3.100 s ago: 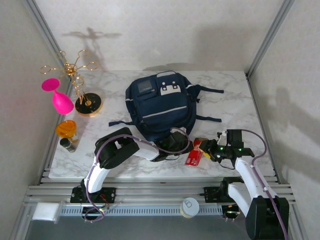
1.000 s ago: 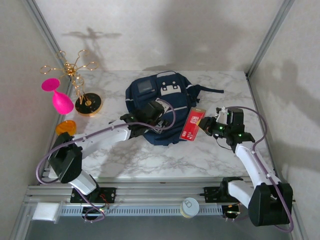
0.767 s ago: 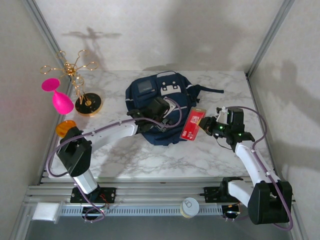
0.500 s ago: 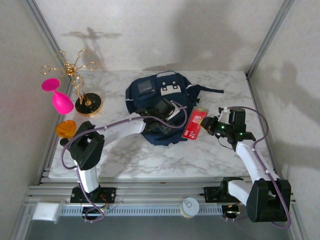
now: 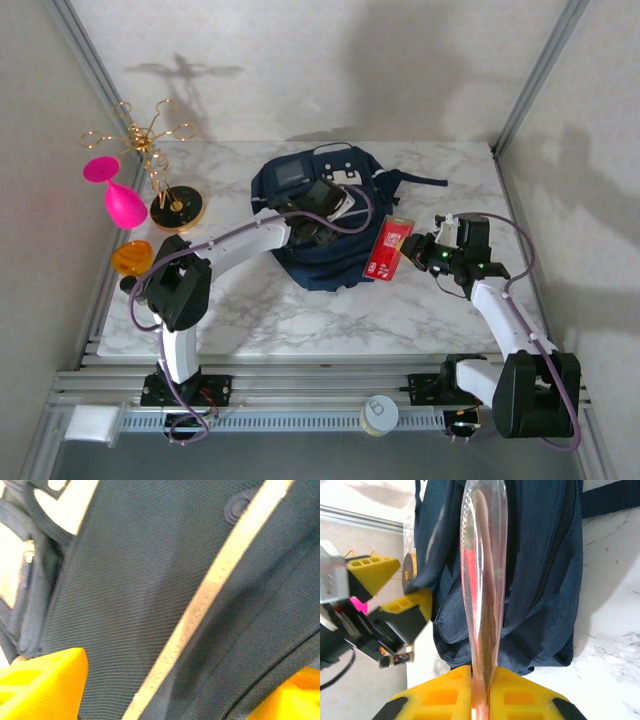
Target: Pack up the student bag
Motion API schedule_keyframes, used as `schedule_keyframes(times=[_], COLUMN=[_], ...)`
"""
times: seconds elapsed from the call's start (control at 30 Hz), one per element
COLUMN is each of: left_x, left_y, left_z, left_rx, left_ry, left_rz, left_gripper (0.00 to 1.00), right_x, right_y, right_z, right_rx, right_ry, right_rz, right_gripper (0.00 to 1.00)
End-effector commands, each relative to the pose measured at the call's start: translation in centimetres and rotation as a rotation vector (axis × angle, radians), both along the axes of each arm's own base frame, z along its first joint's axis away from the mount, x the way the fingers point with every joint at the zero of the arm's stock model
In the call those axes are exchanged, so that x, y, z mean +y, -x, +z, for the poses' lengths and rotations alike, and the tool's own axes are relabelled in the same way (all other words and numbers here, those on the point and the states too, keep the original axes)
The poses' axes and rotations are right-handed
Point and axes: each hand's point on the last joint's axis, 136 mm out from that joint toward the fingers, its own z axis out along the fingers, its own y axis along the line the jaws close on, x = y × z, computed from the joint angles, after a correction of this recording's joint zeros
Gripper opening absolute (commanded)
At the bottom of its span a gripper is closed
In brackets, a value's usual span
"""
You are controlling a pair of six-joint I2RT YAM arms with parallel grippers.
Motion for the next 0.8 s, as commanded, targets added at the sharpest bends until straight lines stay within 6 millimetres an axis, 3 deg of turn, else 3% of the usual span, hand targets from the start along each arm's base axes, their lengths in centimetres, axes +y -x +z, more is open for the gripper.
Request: schedule_keyframes(times=[0.0, 0.07, 0.17, 0.33, 0.43, 0.6, 0.77], left_x=[0.9, 0.9, 0.4, -1.1, -2.2, -5.1, -7.9], left_y=[-0.9, -0.6, -0.5, -0.2, 0.0, 1.4, 2.9], left_z=[1.8, 1.8, 2.0, 2.7, 4.3, 7.3, 9.3], left_rx=[-0.019, -0.008, -0.006, 0.021, 0.012, -0.007, -0.016], left_ry=[-0.012, -0.007, 0.025, 0.106, 0.179, 0.338, 0.471], left_rz=[0.019, 0.008, -0.006, -0.019, -0.005, 0.034, 0.146], left_gripper=[0.71, 0.69, 0.52, 0.13, 0.01, 0.0, 0.0], right_x=[0.4, 0.6, 0.7, 2.2, 2.8, 3.8, 3.7], right_y=[-0.2, 0.0, 0.2, 0.5, 0.6, -0.7, -3.7], right_z=[1.5, 1.4, 1.4, 2.3, 2.8, 3.6, 2.2], right_rx=[-0.044, -0.039, -0.025, -0.025, -0.018, -0.022, -0.002], right_ry=[-0.021, -0.031, -0.05, -0.119, -0.165, -0.242, -0.249], right_rz=[0.038, 0.043, 0.044, 0.066, 0.072, 0.036, -0.084], right_gripper=[0.13, 0.13, 0.13, 0.13, 0.13, 0.15, 0.14])
